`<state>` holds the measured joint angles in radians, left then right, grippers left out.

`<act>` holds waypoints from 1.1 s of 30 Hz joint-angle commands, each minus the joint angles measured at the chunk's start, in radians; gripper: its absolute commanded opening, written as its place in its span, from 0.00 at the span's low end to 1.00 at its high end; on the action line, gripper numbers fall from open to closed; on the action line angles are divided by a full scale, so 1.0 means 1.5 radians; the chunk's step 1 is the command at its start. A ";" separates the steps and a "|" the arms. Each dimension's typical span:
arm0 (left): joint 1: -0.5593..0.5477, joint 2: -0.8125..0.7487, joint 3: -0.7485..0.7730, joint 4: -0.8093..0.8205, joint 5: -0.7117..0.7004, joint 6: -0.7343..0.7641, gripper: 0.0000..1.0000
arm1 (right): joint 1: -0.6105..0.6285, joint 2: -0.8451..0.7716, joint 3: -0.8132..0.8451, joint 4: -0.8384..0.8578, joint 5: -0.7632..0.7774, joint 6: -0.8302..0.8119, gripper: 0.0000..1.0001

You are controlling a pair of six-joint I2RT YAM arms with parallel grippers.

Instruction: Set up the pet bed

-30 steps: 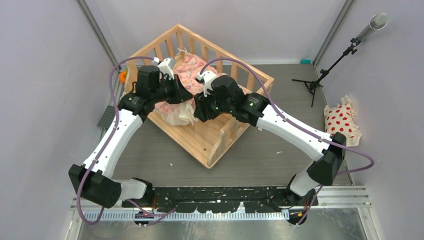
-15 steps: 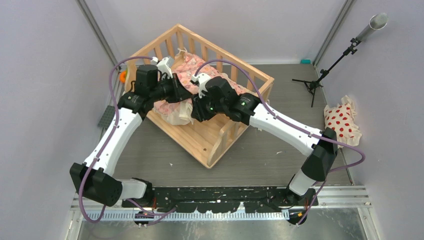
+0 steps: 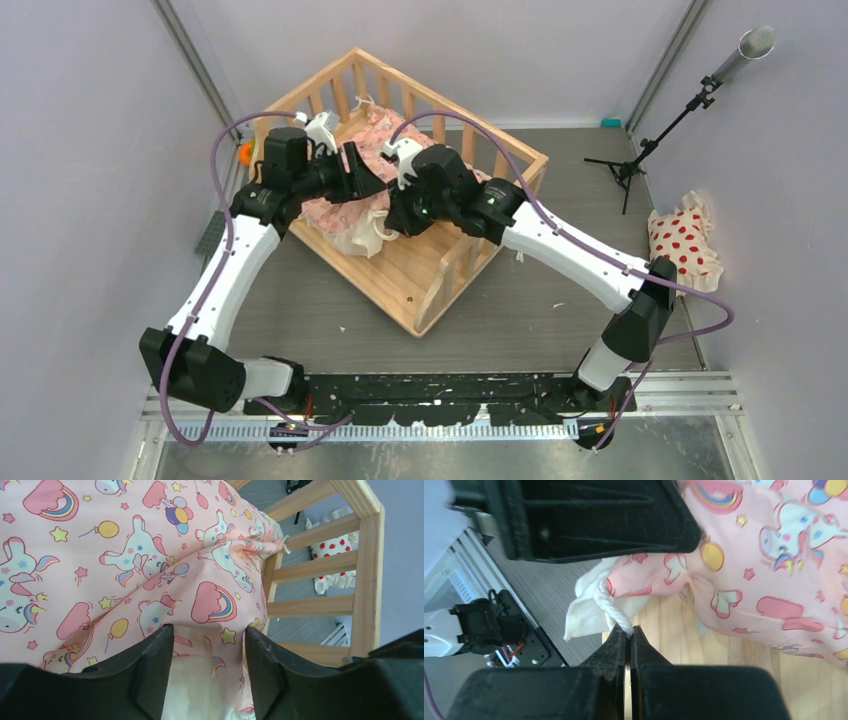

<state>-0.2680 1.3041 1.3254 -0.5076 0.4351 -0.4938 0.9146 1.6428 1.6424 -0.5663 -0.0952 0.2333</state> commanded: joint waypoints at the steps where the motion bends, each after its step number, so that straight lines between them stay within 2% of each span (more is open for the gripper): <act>1: 0.016 -0.040 -0.004 0.034 0.009 0.002 0.57 | -0.005 -0.025 0.096 -0.053 -0.012 -0.005 0.00; 7: 0.036 -0.081 -0.005 0.019 -0.012 0.022 0.60 | -0.051 0.028 0.225 -0.180 -0.133 0.024 0.01; 13: 0.038 -0.164 -0.046 0.043 -0.030 0.048 0.60 | -0.096 0.041 0.267 -0.205 -0.204 0.062 0.01; 14: 0.039 -0.183 -0.061 0.058 -0.018 0.048 0.60 | -0.103 0.044 0.271 -0.209 -0.214 0.069 0.01; 15: 0.038 -0.248 -0.115 0.128 0.064 0.040 0.51 | -0.113 0.061 0.285 -0.221 -0.222 0.078 0.01; 17: 0.038 -0.280 -0.146 0.178 0.126 0.021 0.45 | -0.113 0.070 0.286 -0.214 -0.233 0.083 0.00; 20: 0.039 -0.313 -0.187 0.235 0.192 -0.010 0.40 | -0.112 0.082 0.288 -0.196 -0.259 0.098 0.01; 24: 0.030 -0.332 -0.241 0.340 0.248 -0.074 0.38 | -0.113 0.091 0.289 -0.177 -0.265 0.111 0.00; 29: -0.031 -0.330 -0.270 0.369 0.191 -0.060 0.40 | -0.112 0.088 0.280 -0.174 -0.260 0.115 0.01; 33: -0.132 -0.294 -0.263 0.358 0.120 -0.015 0.37 | -0.112 0.083 0.272 -0.172 -0.240 0.119 0.00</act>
<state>-0.3531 0.8280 0.9176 -0.0406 0.6998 -0.5655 0.7460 1.7943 2.0274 -0.8654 -0.4618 0.3920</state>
